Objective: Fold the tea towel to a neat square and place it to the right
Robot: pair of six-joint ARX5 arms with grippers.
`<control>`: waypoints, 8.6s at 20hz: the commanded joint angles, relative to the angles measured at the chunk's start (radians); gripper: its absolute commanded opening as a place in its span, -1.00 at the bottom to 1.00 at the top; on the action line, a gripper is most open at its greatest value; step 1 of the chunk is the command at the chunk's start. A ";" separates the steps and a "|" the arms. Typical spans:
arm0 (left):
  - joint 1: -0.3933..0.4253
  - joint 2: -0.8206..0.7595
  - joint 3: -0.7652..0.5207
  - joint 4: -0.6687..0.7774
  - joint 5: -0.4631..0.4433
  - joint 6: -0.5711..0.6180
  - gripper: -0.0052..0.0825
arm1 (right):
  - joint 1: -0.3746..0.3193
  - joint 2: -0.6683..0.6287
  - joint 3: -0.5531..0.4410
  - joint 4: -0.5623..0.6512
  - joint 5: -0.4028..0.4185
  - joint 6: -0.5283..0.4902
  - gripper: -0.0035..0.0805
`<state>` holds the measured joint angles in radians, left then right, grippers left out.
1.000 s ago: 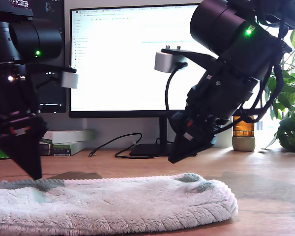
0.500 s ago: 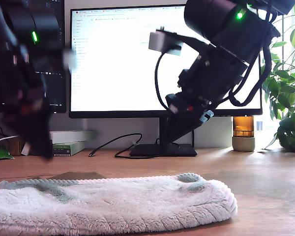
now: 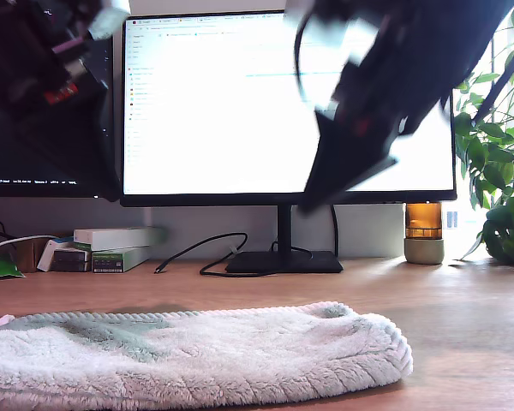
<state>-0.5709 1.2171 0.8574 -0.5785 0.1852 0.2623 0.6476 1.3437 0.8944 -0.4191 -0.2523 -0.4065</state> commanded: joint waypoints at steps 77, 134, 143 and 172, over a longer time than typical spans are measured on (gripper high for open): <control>0.070 0.204 -0.291 0.309 -0.095 -0.207 -0.93 | -0.066 0.382 -0.061 0.156 0.080 -0.035 -0.95; 0.072 0.676 0.099 0.475 0.021 0.008 -0.93 | 0.173 0.300 -0.061 -0.041 0.045 0.148 -0.95; 0.023 0.721 0.146 0.505 0.050 0.008 -0.93 | 0.237 0.300 -0.060 -0.031 0.024 0.199 -0.95; 0.016 0.719 0.195 0.540 -0.010 0.034 -0.93 | 0.262 0.300 -0.060 0.032 0.027 0.237 -0.95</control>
<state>-0.5648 1.8900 1.0477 -0.0345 0.1902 0.2859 0.8993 1.6344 0.8597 -0.3885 -0.2253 -0.1616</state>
